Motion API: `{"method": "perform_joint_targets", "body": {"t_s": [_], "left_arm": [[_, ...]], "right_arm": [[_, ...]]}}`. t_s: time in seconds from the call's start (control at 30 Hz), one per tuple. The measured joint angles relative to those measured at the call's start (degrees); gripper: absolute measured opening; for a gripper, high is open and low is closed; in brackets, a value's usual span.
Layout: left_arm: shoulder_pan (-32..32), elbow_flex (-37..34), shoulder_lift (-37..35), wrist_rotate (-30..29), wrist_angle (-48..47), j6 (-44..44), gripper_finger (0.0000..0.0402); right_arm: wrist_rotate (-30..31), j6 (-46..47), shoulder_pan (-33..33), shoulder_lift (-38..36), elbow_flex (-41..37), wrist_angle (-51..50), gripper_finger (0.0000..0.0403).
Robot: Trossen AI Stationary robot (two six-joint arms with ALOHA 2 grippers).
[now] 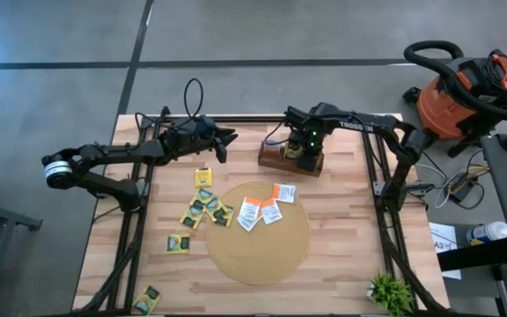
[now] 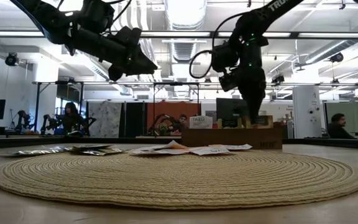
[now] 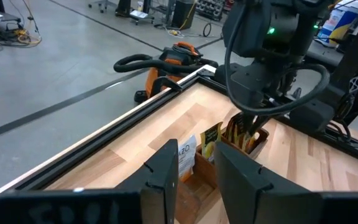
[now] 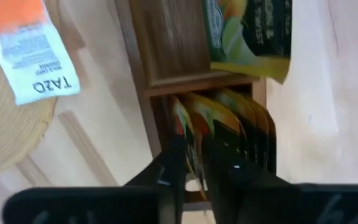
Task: Pick & Place Tea
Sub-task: Put the mango tea bag into the right section of the wooden organizer, then put the orange tea bag into the left section of the wooden organizer
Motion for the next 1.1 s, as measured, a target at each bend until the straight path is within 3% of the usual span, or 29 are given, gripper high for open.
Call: {"method": "perform_joint_targets", "body": {"t_s": [0.33, 0.63, 0.87, 1.1], "left_arm": [[0.0, 0.0, 0.0, 0.0, 0.0, -1.1, 0.0099], [0.0, 0.0, 0.0, -1.8, -1.1, -8.5, 0.0099], [0.0, 0.0, 0.0, -1.9, -3.6, -21.7, 0.0099], [0.0, 0.0, 0.0, -1.7, -7.0, -24.1, 0.0099]], "right_arm": [[2.3, -4.1, 1.3, -3.8, 0.0, 3.0, 0.0122], [-0.3, -6.8, 1.3, -15.3, -2.5, 19.9, 0.0123], [-0.7, 0.1, 0.9, -19.3, -7.8, 40.1, 0.0127], [-1.1, 0.8, 1.1, -17.4, -9.3, 39.8, 0.0120]]}}
